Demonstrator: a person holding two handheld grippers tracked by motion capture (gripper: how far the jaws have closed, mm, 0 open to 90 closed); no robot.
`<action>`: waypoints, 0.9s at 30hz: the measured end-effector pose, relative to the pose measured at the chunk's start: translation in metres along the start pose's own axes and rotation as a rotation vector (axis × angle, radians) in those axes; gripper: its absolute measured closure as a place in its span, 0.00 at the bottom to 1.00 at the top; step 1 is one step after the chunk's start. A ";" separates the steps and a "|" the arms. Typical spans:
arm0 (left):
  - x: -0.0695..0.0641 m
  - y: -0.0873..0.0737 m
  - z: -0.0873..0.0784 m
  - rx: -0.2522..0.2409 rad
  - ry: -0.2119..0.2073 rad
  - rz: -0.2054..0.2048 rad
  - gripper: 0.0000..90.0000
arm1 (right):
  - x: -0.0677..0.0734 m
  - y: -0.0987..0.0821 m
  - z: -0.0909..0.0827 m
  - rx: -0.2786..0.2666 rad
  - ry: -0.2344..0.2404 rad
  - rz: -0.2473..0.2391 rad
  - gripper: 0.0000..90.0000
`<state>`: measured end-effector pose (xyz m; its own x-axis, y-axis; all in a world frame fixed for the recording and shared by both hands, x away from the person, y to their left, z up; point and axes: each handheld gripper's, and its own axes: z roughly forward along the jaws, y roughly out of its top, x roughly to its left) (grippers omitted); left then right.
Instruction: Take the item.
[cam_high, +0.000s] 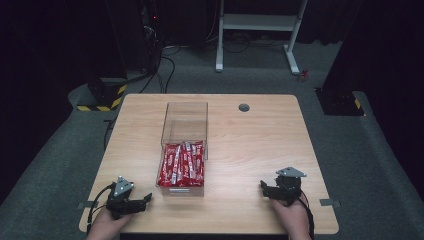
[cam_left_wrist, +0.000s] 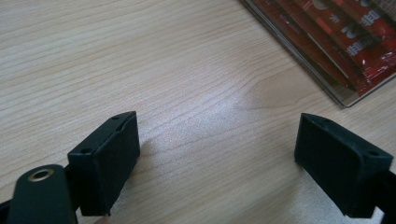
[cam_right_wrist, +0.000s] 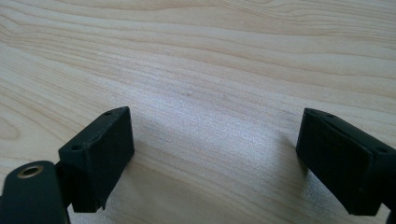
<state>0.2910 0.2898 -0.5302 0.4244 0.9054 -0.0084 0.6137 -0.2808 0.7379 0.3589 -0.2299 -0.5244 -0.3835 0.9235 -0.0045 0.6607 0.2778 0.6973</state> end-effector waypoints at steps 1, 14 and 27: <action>0.000 0.000 0.000 0.000 0.000 0.000 0.16 | 0.000 0.000 0.000 0.000 0.000 0.000 0.12; 0.000 0.000 0.000 0.000 0.000 -0.001 0.16 | 0.000 0.000 0.000 -0.002 0.002 -0.003 0.12; 0.000 0.000 0.000 0.000 0.000 -0.001 0.16 | -0.001 0.000 -0.001 0.000 0.010 -0.014 0.15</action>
<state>0.2909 0.2898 -0.5302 0.4236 0.9058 -0.0096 0.6146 -0.2796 0.7376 0.3585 -0.2309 -0.5233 -0.3992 0.9168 -0.0077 0.6549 0.2910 0.6974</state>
